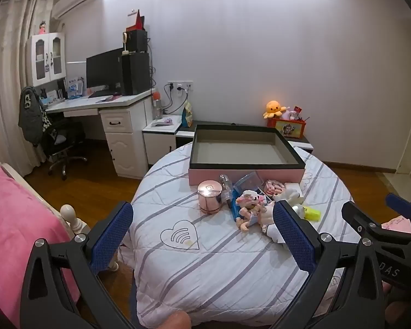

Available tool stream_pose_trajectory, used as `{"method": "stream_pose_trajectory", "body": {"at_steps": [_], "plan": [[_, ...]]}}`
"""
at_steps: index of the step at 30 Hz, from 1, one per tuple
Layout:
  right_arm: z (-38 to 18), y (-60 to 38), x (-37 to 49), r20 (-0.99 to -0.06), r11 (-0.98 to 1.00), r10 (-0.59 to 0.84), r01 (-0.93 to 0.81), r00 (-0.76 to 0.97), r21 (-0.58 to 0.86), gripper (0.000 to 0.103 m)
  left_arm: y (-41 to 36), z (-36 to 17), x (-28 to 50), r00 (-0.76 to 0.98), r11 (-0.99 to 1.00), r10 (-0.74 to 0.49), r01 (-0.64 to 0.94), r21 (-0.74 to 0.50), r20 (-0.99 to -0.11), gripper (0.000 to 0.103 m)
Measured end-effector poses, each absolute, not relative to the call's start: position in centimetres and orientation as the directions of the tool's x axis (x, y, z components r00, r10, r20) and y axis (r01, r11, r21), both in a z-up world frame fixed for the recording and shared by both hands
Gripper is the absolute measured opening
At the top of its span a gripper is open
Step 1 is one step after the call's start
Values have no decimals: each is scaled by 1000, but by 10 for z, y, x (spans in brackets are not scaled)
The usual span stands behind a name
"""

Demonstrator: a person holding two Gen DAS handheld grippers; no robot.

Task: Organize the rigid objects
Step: 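Move both tools toward the items beside the pink box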

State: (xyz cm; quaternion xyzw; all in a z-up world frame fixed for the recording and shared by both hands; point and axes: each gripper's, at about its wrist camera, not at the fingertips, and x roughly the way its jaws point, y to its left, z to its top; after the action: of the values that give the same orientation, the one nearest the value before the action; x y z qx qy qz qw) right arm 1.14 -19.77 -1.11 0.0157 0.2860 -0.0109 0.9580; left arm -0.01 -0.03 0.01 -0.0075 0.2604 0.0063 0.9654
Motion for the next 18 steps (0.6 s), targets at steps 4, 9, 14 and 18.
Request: {"method": "stream_pose_trajectory", "body": {"at_steps": [4,9,14,18], "plan": [[-11,-198,11,-544,999,-7,26,839,28,103,0,0,0,863,1000,14,-23,-12,-506,103],[-8,-201,10,-533,999,-9,26,846,24,103,0,9,-7,873,999,41,-50,-4,-487,103],[-3,-199,6,-515,999,-12,31,857,28,103,-3,16,-12,888,999,38,-42,0,-458,103],[-1,-202,4,-505,999,-10,34,863,37,103,-1,17,-12,895,999,16,-27,-19,-446,103]]}}
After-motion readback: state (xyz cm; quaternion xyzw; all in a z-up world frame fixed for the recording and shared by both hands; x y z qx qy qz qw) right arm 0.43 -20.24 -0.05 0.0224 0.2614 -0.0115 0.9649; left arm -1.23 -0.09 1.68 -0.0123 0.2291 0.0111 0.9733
